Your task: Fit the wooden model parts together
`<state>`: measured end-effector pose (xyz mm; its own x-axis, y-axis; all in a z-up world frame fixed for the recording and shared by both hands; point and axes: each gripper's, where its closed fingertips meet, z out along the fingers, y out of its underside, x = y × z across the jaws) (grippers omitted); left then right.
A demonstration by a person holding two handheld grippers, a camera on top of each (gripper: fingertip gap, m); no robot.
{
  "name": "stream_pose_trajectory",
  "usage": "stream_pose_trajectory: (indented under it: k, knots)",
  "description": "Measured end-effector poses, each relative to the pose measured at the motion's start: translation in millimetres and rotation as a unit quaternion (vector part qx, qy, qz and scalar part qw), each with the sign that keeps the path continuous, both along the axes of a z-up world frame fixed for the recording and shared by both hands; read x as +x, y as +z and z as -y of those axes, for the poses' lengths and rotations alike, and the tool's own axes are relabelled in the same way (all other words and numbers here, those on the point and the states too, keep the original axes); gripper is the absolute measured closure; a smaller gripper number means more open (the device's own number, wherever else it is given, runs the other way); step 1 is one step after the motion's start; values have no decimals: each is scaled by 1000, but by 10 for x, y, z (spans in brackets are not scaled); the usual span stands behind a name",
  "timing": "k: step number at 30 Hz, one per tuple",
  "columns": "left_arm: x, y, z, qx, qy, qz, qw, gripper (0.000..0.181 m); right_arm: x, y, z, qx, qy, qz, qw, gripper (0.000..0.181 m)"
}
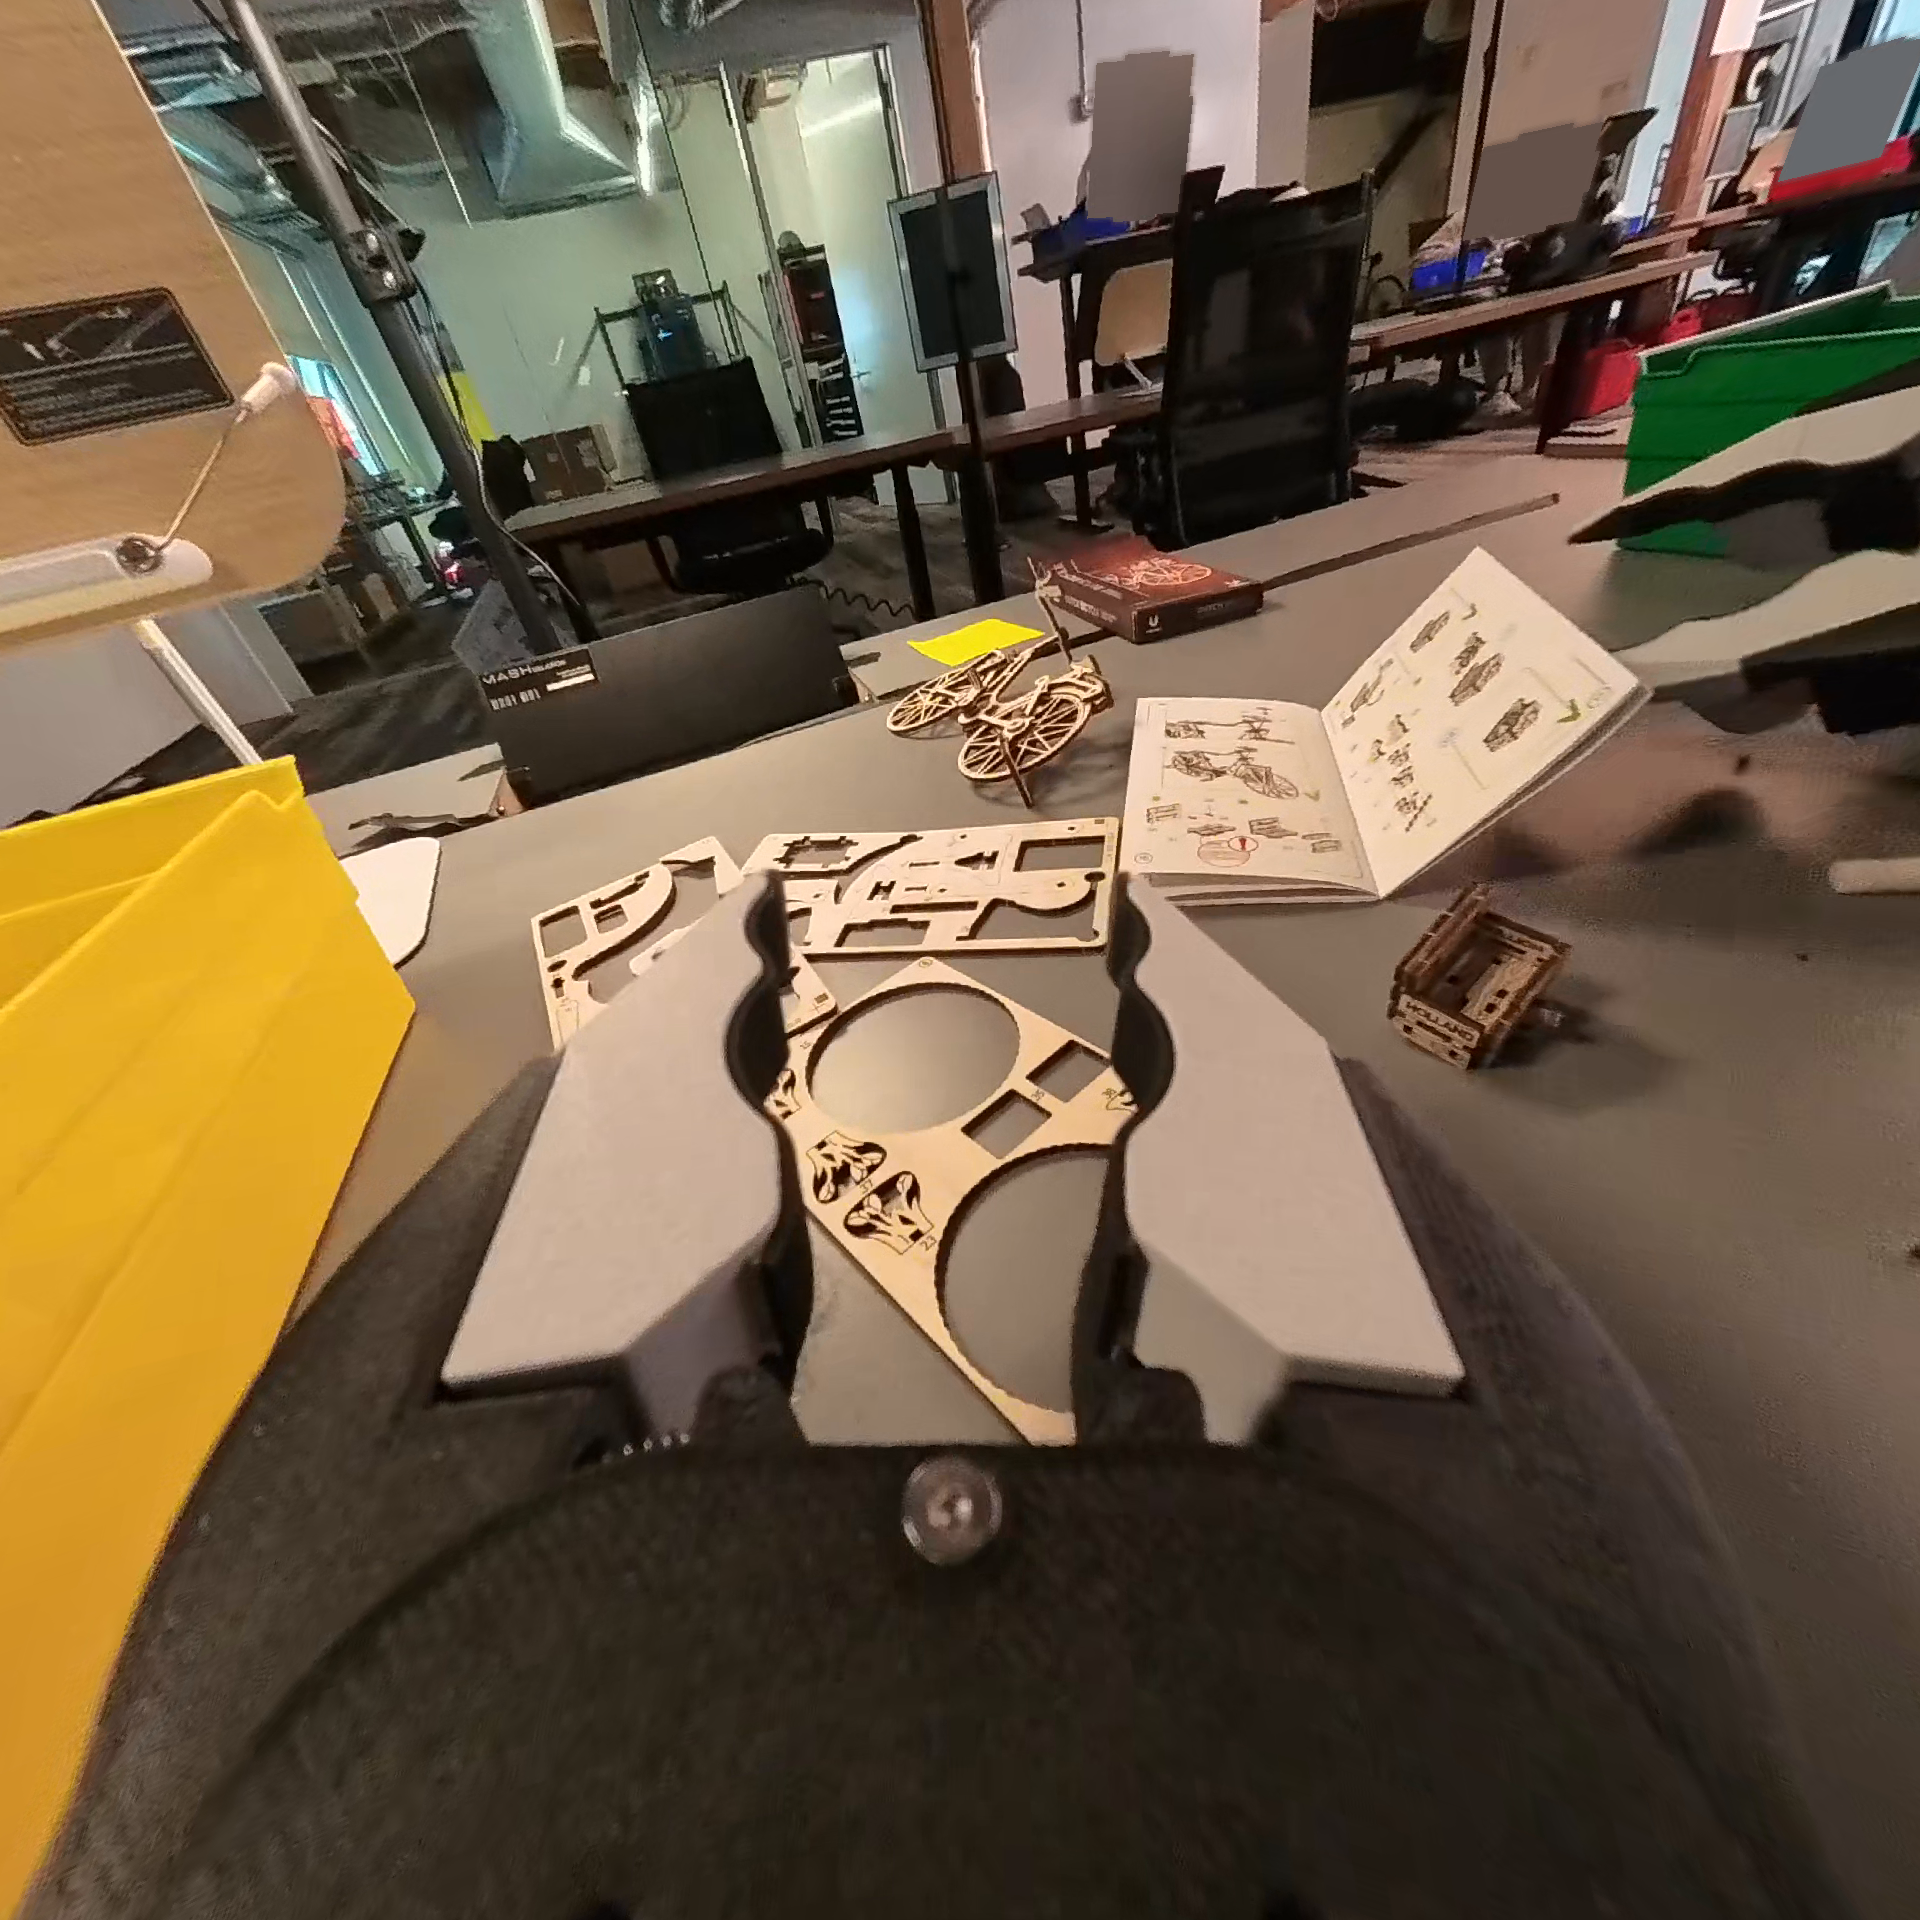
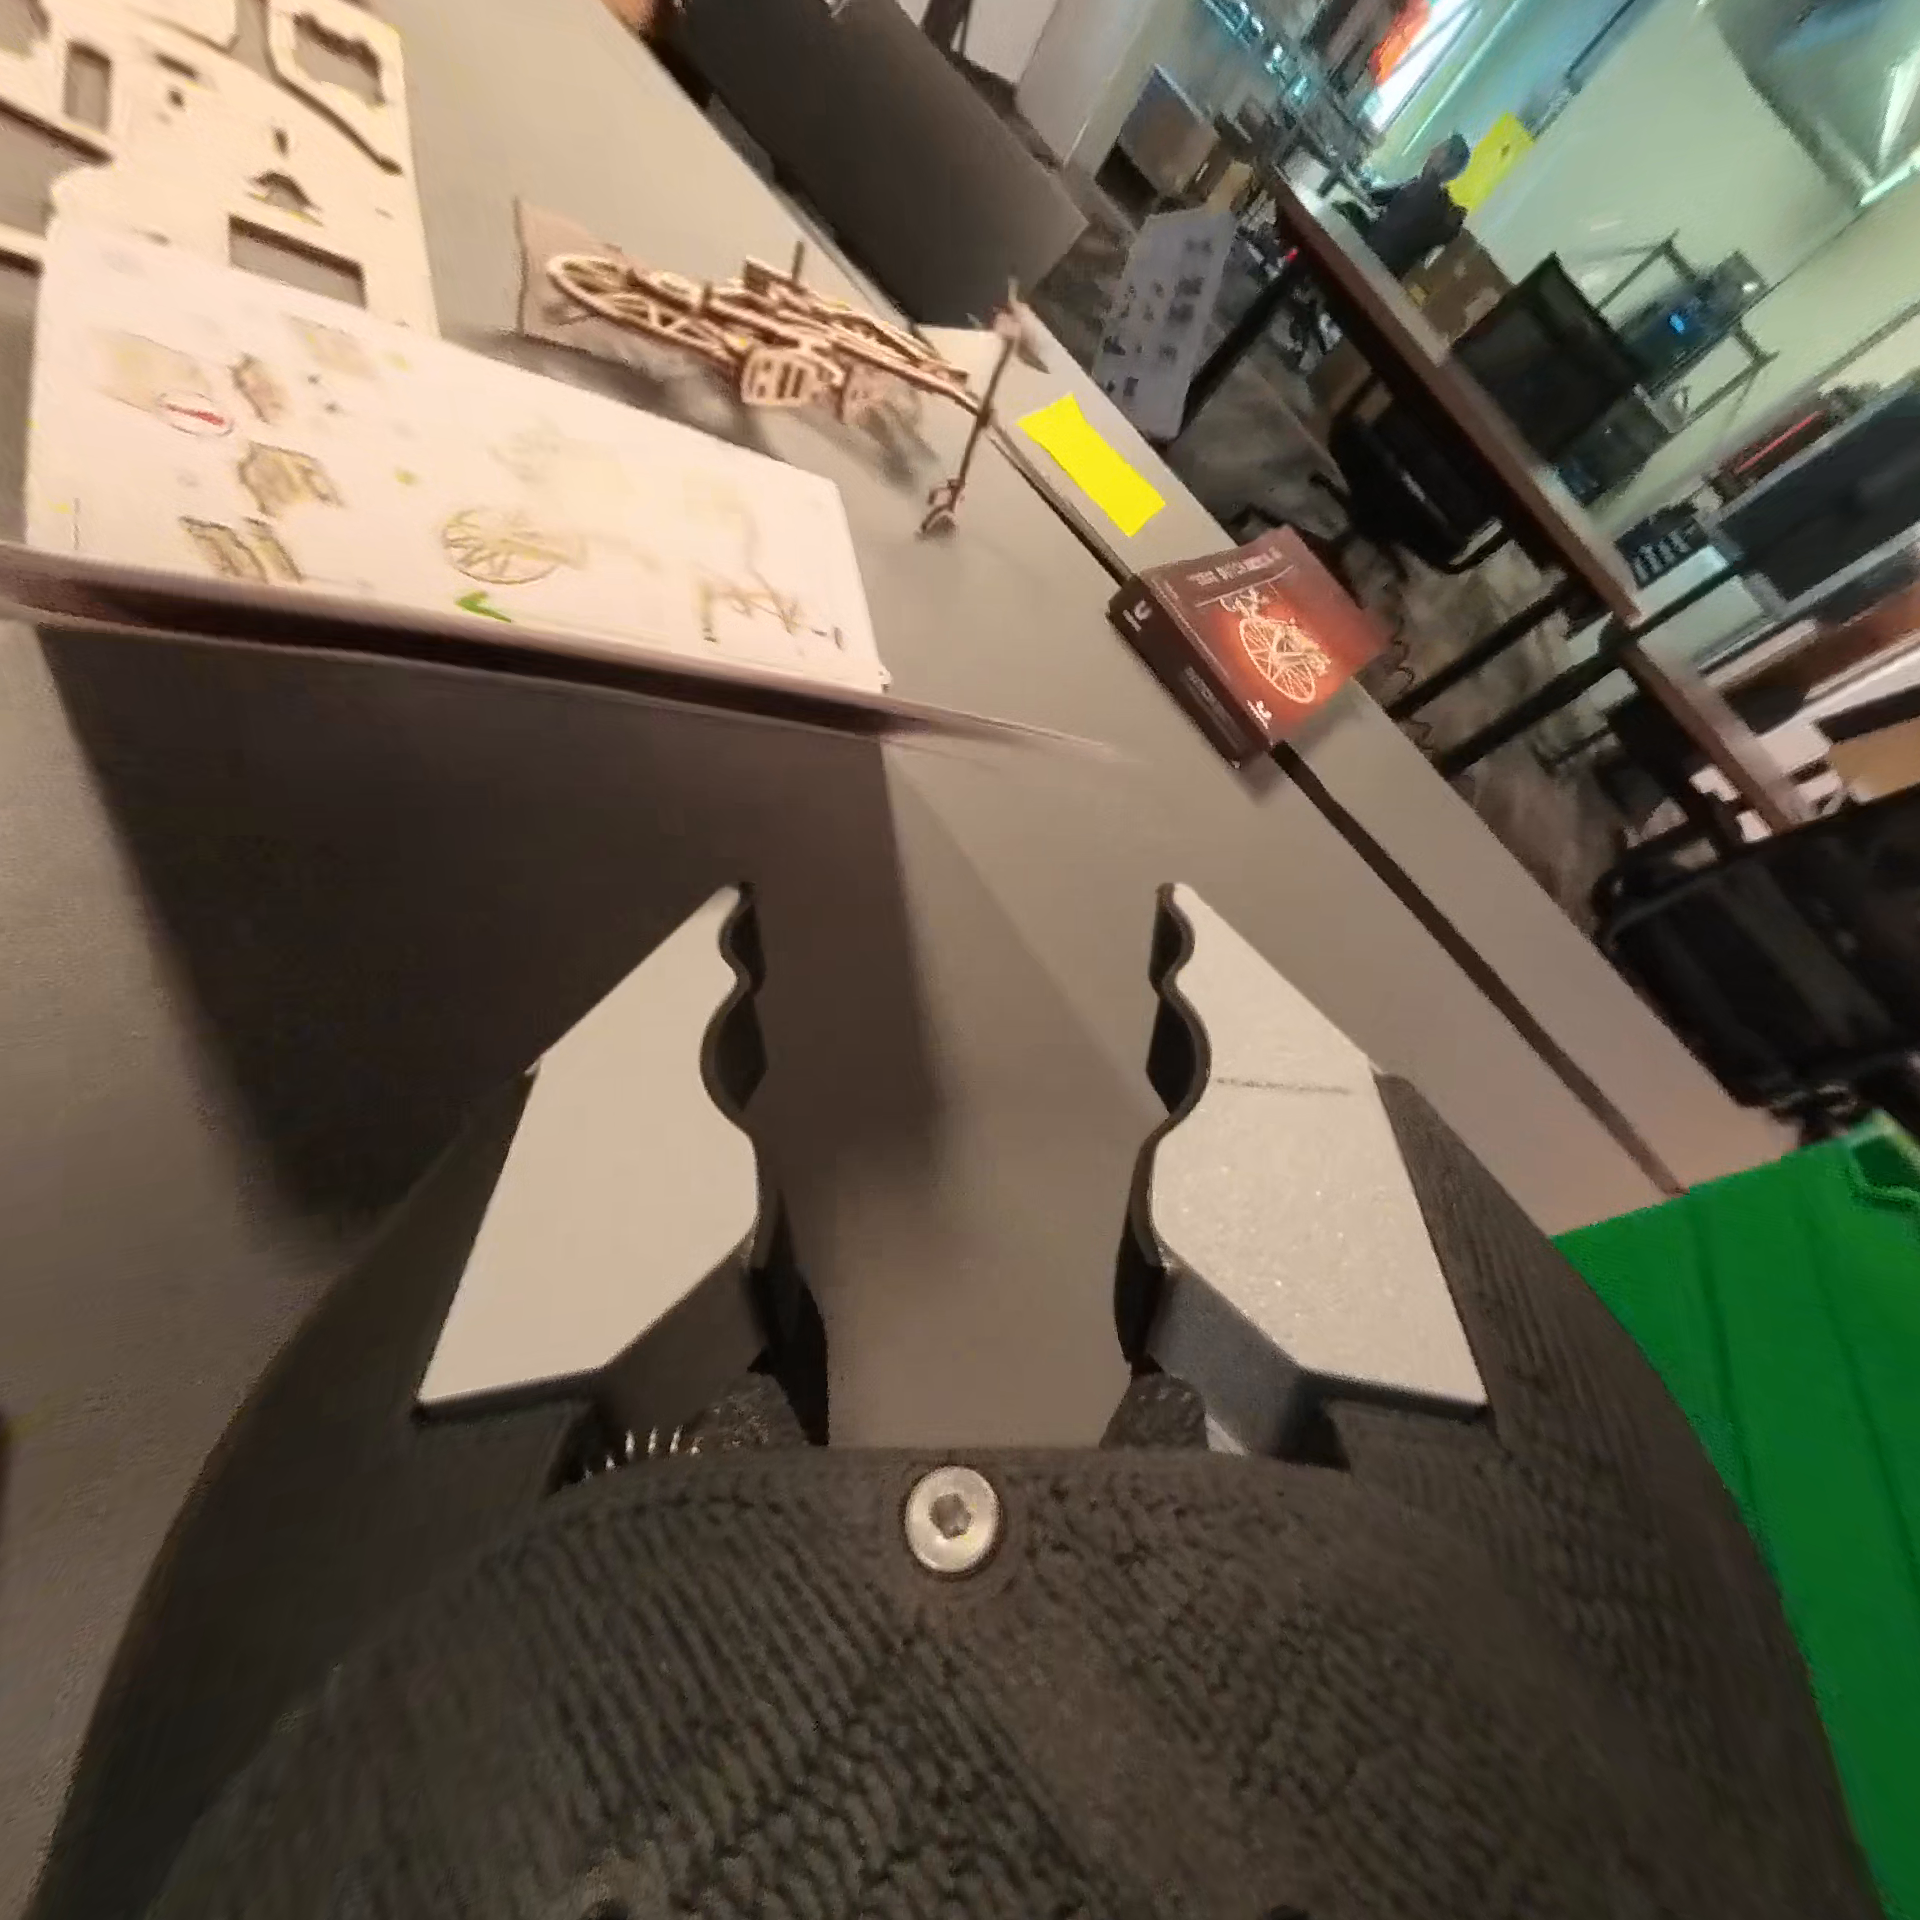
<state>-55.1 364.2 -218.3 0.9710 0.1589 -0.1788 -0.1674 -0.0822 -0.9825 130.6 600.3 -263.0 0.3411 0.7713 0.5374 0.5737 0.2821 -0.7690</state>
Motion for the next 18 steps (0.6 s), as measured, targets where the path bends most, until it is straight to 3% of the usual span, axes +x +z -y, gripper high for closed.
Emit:
stream_pose_trajectory:
  k: [2, 5, 7, 9, 12, 18]
  knots:
    - [-6, 17, 10, 7, 0, 4, 1000, 122, 35, 108, 38, -19, 29, -42, 999, 105]
    - [-34, 40, 26, 18, 1, 19, 1000, 123, -34, 495, 505, 3, 127, -127, 984, 105]
    - [-39, 47, 26, 22, -2, 27, 999, 123, -192, 571, 854, 21, 174, -127, 976, 100]
    - [-29, 44, 17, 20, -5, 26, 999, 123, -412, 414, 1033, 23, 185, -75, 980, 92]
    - [-8, 28, 1, 13, -6, 16, 1000, 124, -530, 143, 853, 43, 140, -2, 989, 90]
    - [19, 12, -11, 6, -7, 3, 1000, 125, -290, 39, 318, -45, 66, -35, 996, 102]
